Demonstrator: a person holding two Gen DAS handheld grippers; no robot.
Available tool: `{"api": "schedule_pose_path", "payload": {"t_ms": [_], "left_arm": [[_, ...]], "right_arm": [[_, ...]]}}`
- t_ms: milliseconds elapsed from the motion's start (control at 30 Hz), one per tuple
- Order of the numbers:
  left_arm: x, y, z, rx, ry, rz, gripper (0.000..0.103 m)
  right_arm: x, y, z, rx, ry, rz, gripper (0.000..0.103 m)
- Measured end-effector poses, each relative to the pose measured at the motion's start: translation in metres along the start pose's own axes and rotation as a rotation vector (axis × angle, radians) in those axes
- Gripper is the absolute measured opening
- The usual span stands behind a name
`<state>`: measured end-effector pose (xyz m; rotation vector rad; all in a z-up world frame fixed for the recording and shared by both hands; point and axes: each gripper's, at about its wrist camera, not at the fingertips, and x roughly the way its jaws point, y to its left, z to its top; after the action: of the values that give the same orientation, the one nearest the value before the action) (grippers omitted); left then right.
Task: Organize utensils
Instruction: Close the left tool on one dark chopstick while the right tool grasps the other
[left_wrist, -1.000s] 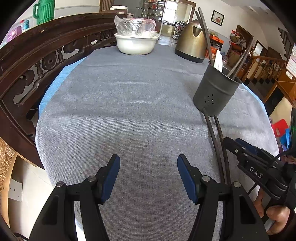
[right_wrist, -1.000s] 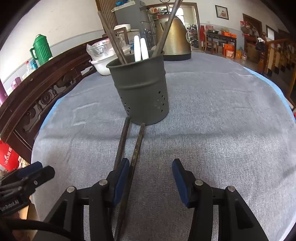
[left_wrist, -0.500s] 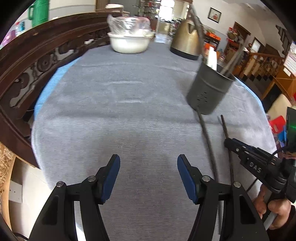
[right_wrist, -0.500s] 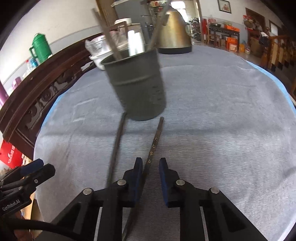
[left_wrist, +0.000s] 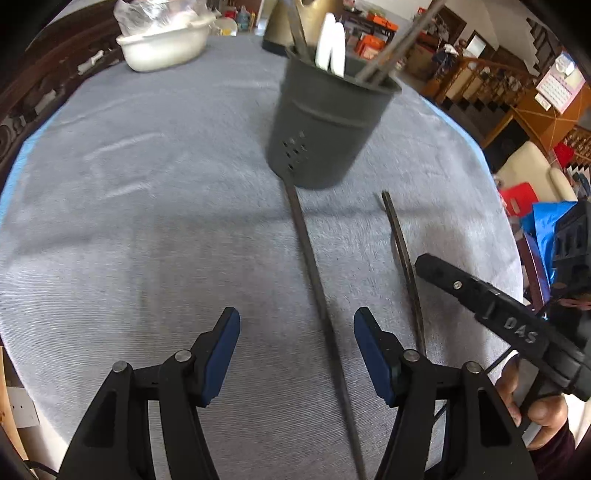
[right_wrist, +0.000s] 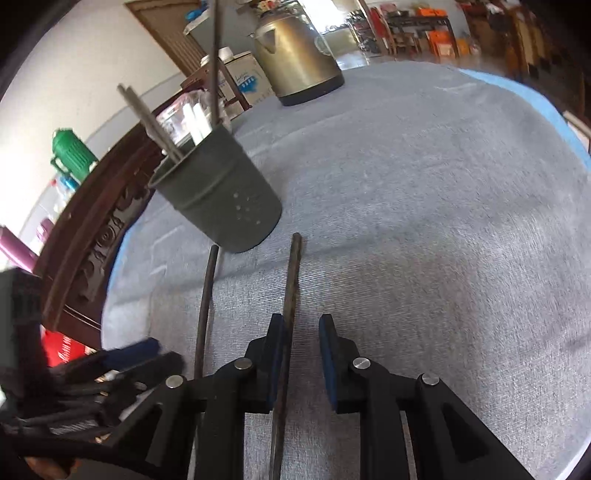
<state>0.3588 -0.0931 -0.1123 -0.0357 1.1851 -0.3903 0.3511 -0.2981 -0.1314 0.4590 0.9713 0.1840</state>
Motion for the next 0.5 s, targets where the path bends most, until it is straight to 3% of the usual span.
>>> {"api": "schedule_pose_path", "payload": {"t_ms": [133,200,300,367,500], "left_arm": [[0.003,-0.009,0.0,0.035,-0.004,0.009,0.063],[0.004,-0.011,0.001,0.055,-0.011,0.018,0.042],[0.008,-0.013,0.003,0.089,-0.016,0.036,0.021],[0.009,-0.008,0.006,0.082,-0.01,0.017,0.013],[0.011,0.0,0.008,0.068,0.0,-0.022,0.01]], "right_arm": [[-0.001,-0.004,-0.002,0.015,0.004,0.028,0.022],[0.0,0.0,-0.004,0.005,0.004,0.021,0.022],[0.007,0.007,-0.005,-0.01,0.015,0.01,0.022],[0.012,0.012,-0.007,-0.023,0.023,-0.004,0.022],[0.015,0.023,-0.009,-0.074,0.029,-0.033,0.021]]}}
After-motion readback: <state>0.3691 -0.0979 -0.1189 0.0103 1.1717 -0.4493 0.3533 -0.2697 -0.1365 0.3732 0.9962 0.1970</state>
